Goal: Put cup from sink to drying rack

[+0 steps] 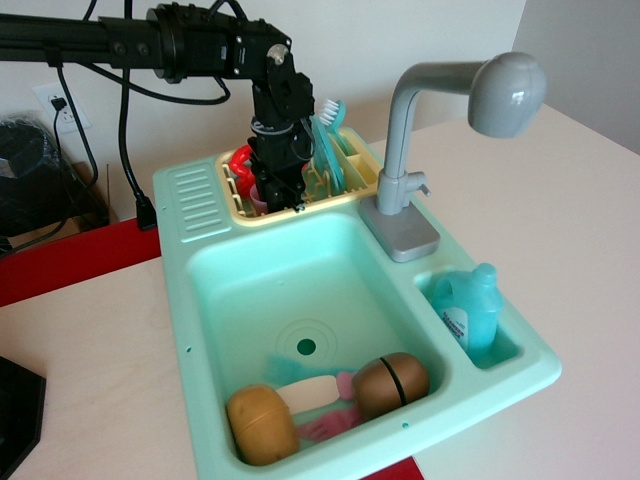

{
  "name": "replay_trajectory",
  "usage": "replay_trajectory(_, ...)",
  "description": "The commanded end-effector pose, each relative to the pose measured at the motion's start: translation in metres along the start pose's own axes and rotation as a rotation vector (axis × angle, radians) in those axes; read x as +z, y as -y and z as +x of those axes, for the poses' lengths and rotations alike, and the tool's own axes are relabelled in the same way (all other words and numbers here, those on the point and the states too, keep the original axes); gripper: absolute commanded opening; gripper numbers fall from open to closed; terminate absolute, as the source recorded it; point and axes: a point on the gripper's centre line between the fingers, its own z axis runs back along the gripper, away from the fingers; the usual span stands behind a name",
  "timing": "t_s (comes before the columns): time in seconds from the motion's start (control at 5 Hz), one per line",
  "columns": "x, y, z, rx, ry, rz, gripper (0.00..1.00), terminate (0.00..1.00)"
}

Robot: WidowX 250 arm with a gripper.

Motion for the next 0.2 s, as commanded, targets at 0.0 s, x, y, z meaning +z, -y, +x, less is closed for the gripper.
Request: replay_trajectory(0.0,0.0287,0.0022,-0.0001,-0.009,0.078,0.03,1.0,1.0)
